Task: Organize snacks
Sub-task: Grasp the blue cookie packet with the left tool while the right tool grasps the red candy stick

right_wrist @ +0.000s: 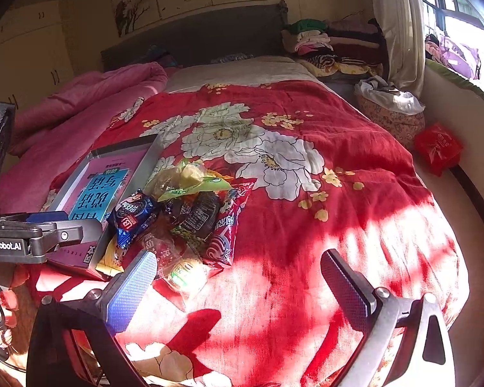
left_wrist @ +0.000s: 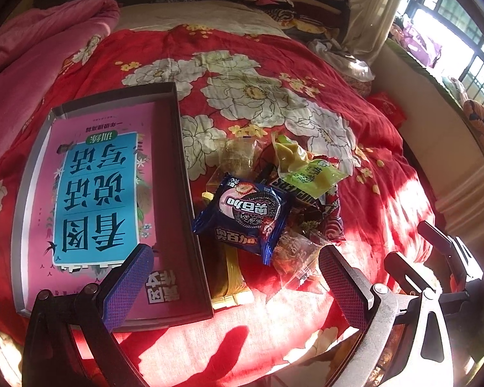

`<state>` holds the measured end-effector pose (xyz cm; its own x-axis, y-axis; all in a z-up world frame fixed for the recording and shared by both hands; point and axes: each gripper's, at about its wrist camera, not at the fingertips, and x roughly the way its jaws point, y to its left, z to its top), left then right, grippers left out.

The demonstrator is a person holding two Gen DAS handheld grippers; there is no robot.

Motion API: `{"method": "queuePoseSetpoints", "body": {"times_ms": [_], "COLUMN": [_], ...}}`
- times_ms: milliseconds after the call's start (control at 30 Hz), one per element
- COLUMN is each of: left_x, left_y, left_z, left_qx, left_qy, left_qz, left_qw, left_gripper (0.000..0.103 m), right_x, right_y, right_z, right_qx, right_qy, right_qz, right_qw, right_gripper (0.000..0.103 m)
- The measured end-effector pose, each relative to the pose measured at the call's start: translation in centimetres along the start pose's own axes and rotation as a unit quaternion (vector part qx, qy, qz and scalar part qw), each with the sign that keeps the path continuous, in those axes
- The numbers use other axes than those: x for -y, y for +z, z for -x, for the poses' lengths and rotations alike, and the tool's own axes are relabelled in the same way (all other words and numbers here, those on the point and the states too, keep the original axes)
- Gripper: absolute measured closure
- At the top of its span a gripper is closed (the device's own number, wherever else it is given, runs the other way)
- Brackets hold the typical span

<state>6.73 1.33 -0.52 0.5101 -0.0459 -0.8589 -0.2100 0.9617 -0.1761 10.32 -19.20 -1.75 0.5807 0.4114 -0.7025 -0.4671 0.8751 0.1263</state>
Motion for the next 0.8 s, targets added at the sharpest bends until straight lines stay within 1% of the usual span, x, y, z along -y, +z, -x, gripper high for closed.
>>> {"method": "queuePoseSetpoints", "body": {"times_ms": [100, 167, 233, 300, 400, 500, 600, 667, 733, 800], "left_x": [0.3, 0.5, 0.6, 0.7, 0.8, 0.8, 0.6, 0.5, 0.4, 0.4], "left_y": [0.9, 1.6, 2.2, 2.7, 3.1, 3.3, 3.5, 3.6, 3.7, 3.7], "left_z": [-0.7, -1.2, -1.6, -2.0, -2.8, -3.5, -4.1, -4.4, -4.7, -5.0], "left_qx": [-0.008, -0.016, -0.02, -0.023, -0.039, -0.055, -0.066, -0.073, -0.078, -0.085], "left_qy": [0.001, -0.005, -0.012, -0.012, -0.016, -0.021, -0.031, -0.036, -0.04, -0.042], "left_qz": [-0.022, -0.03, -0.036, -0.047, -0.058, -0.059, -0.059, -0.057, -0.057, -0.057], "left_qw": [0.9997, 0.9994, 0.9991, 0.9986, 0.9974, 0.9965, 0.9956, 0.9951, 0.9945, 0.9938], "left_gripper": [0.001, 0.001, 0.005, 0.006, 0.009, 0.015, 0.022, 0.023, 0.023, 0.025], "right_x": [0.2, 0.3, 0.6, 1.0, 1.5, 1.5, 1.4, 1.3, 1.2, 1.0], "right_y": [0.5, 0.8, 1.1, 1.4, 1.7, 2.0, 2.1, 2.1, 2.3, 2.5], "right_z": [-0.7, -1.4, -2.0, -2.9, -4.5, -5.9, -7.3, -8.1, -8.7, -9.3], "right_qx": [-0.008, -0.014, -0.019, -0.031, -0.052, -0.066, -0.082, -0.093, -0.098, -0.1], "right_qy": [0.001, 0.0, -0.001, -0.003, -0.012, -0.015, -0.013, -0.008, -0.002, -0.005], "right_qz": [0.0, -0.002, -0.007, -0.013, -0.016, -0.012, -0.007, -0.006, -0.005, 0.003], "right_qw": [1.0, 1.0, 1.0, 0.999, 0.998, 0.998, 0.997, 0.996, 0.995, 0.995], "right_gripper": [0.0, 0.0, 0.0, 0.0, 0.0, 0.002, 0.014, 0.024, 0.027, 0.033]}}
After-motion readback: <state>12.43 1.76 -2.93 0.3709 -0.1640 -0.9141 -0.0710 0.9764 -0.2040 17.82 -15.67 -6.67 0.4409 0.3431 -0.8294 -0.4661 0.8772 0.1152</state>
